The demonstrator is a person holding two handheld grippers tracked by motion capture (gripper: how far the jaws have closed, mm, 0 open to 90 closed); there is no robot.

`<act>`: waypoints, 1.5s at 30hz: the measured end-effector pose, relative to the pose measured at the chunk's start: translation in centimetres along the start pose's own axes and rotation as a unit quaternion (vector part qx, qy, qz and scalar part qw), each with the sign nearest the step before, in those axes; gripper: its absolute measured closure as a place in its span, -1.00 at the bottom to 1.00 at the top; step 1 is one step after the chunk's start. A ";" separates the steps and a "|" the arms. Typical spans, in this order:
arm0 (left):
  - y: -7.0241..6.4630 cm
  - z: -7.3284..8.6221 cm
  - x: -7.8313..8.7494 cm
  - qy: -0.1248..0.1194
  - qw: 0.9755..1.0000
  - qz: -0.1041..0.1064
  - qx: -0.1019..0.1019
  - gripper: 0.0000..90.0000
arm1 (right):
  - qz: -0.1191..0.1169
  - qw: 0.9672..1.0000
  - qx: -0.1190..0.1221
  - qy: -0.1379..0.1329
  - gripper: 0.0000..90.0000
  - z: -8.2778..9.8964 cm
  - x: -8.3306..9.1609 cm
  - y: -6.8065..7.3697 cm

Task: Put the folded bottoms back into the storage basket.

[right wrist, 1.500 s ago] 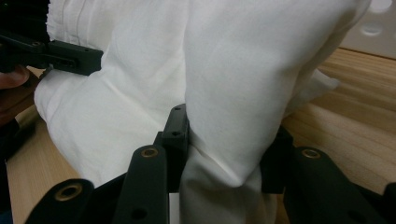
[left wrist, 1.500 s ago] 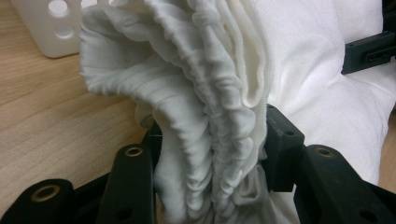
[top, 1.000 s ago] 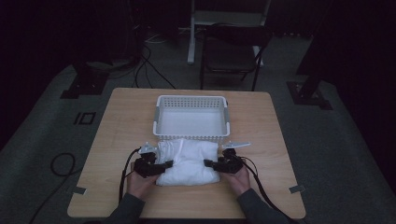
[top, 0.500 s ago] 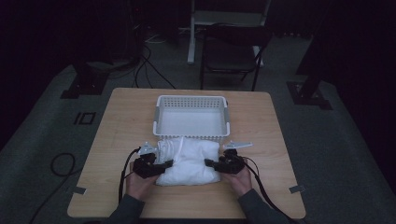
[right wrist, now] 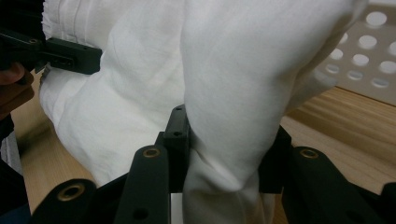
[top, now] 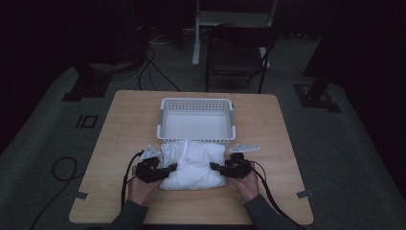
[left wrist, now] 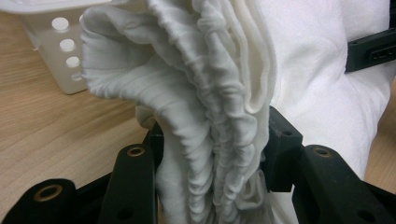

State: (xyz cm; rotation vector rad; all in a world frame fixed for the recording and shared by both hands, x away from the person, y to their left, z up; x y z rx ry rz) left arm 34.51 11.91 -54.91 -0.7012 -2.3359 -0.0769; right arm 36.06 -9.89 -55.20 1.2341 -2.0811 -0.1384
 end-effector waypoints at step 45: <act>0.5 -4.4 2.9 -0.034 0.999 -0.006 -0.022 0.26 | 0.007 0.999 0.037 -0.029 0.43 -4.4 1.6 1.5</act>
Point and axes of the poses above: each handheld gripper's, and its own axes: x roughly backward along the jaws, z roughly out of its underside, y roughly to its left, the point moved 8 cm from there along -x, roughly forward along the jaws, and after that the axes turned 9 degrees about -z, right-handed, at the moved point
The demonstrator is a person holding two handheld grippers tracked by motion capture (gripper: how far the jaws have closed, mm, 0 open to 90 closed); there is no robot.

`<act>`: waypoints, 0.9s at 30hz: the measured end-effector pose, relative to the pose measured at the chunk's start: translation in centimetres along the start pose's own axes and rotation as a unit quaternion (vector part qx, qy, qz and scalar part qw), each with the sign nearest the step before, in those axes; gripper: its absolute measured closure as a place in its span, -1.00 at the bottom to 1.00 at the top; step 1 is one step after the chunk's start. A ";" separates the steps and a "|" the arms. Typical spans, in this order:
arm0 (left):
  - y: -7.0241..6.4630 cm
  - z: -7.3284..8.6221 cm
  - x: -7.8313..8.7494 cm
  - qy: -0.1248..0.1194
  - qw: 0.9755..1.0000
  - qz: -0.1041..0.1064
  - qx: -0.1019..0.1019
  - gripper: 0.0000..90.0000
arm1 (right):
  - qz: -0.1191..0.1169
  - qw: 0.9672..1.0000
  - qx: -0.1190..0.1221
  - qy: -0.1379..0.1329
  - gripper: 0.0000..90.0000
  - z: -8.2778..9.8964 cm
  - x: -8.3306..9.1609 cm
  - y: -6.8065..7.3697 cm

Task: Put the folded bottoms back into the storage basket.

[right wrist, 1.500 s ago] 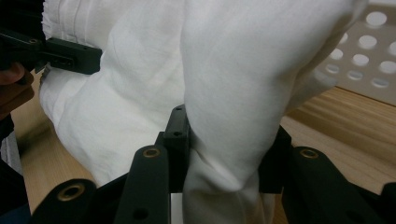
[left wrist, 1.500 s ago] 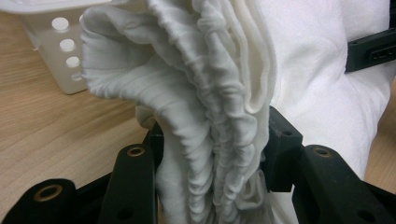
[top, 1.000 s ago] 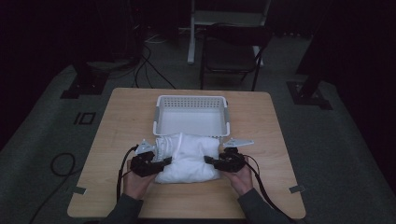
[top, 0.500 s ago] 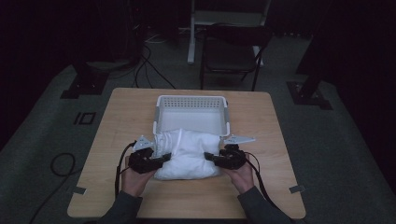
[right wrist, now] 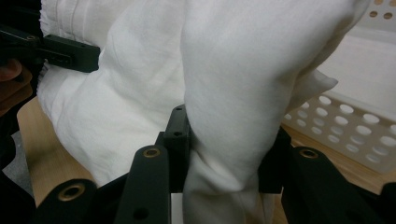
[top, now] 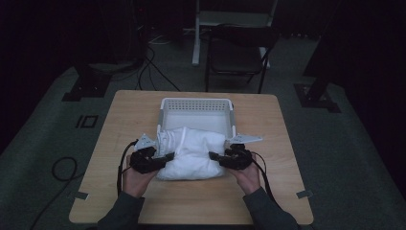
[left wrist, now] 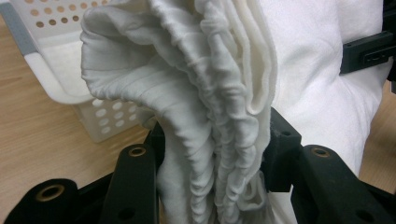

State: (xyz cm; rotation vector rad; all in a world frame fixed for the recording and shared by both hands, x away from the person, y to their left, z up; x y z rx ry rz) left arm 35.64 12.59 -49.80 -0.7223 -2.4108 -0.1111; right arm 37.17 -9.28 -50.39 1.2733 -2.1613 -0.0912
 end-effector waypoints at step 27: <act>0.9 -3.1 0.4 -0.028 1.000 -0.005 0.000 0.27 | 0.011 1.000 0.015 -0.020 0.43 -3.4 0.7 -0.3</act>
Point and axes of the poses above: each handheld gripper's, and its own axes: x roughly backward along the jaws, z roughly out of its underside, y roughly to its left, the point moved 8 cm from there along -x, roughly forward along the jaws, and after that the axes turned 9 degrees about -z, right-handed, at the moved point
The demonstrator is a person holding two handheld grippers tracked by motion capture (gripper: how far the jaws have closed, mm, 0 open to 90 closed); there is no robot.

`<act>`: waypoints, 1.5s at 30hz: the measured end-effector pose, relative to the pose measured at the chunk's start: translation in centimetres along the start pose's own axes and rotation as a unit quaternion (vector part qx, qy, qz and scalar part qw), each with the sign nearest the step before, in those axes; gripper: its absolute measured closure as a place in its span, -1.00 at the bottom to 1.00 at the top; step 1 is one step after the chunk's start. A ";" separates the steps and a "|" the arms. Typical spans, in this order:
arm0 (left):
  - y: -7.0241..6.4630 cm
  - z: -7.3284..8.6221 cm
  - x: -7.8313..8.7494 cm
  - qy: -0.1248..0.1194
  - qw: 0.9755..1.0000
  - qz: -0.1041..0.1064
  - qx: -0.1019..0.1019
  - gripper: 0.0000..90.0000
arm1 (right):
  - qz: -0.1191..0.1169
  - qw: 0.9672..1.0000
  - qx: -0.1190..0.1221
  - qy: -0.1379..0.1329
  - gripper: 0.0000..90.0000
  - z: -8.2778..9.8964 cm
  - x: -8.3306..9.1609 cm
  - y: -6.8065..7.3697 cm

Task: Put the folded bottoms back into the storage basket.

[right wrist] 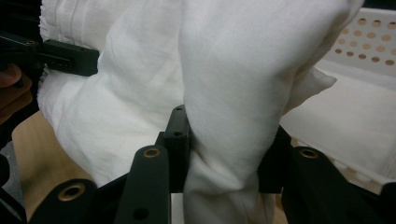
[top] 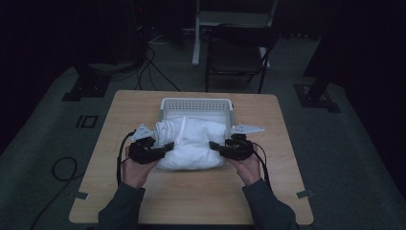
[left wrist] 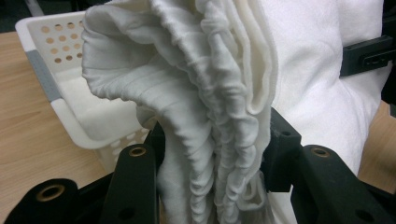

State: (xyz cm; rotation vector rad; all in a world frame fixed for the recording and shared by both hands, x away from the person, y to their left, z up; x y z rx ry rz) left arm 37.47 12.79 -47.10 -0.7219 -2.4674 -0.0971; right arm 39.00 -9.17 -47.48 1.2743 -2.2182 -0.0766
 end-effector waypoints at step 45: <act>1.7 -5.2 -0.8 -0.019 1.000 -0.004 0.000 0.27 | 0.023 0.999 0.014 -0.022 0.43 -5.2 0.3 -1.4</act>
Point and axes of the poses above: each handheld gripper's, and its own axes: x roughly backward along the jaws, z roughly out of its underside, y roughly to its left, the point moved 8 cm from there along -x, roughly forward along the jaws, and after that the axes turned 9 degrees about -z, right-handed, at the moved point
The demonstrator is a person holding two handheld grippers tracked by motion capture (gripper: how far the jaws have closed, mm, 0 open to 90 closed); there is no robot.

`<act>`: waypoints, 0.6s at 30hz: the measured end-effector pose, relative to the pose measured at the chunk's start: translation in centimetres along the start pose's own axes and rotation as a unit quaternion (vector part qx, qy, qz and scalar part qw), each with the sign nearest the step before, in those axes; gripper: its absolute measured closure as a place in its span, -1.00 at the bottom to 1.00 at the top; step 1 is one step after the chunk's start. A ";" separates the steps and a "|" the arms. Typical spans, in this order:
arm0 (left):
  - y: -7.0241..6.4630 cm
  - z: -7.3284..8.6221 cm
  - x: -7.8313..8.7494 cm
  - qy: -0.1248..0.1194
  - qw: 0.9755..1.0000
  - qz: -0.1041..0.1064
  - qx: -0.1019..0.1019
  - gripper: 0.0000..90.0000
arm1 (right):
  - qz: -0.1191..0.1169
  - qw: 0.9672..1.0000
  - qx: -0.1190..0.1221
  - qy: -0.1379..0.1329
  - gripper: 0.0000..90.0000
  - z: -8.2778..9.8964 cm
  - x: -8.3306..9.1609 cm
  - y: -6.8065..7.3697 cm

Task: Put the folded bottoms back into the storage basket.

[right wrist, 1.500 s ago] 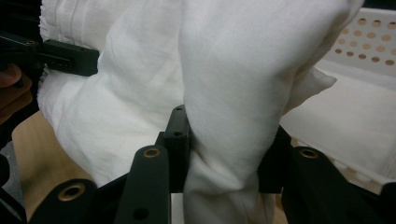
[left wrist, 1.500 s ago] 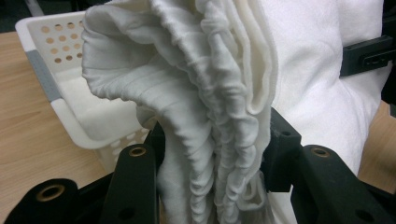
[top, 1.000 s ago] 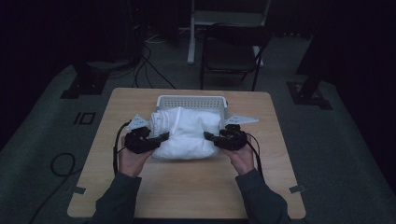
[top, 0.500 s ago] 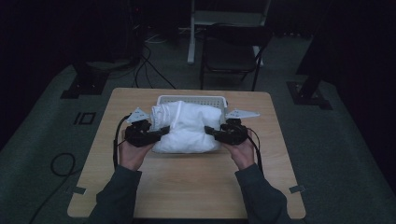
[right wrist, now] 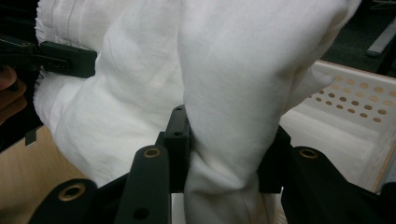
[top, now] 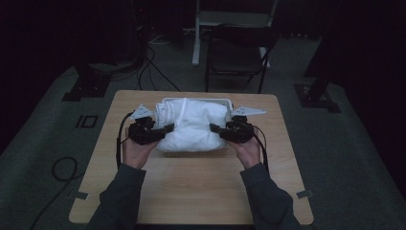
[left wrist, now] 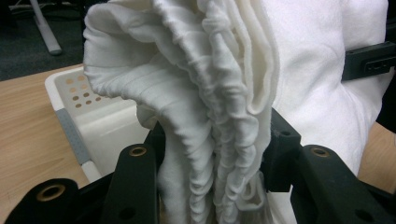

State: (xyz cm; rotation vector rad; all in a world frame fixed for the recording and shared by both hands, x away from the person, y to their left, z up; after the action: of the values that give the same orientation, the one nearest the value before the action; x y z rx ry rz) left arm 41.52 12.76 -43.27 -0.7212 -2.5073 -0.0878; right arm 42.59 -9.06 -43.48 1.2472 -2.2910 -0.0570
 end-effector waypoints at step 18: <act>0.9 -0.5 -0.8 -0.002 1.000 0.000 0.006 0.27 | 0.006 1.000 -0.001 -0.003 0.44 -0.8 -0.7 -0.7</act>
State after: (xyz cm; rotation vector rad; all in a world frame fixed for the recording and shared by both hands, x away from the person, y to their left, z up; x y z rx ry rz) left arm 42.74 13.04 -43.28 -0.7158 -2.5089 -0.0717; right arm 43.80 -8.78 -43.32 1.2352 -2.3025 -0.0579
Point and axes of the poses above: each handheld gripper's, and its own axes: x roughly backward along the jaws, z roughly out of its underside, y roughly to its left, the point moved 8 cm from there along -x, roughly forward along the jaws, and after that the axes turned 9 degrees about -z, right-handed, at the moved point
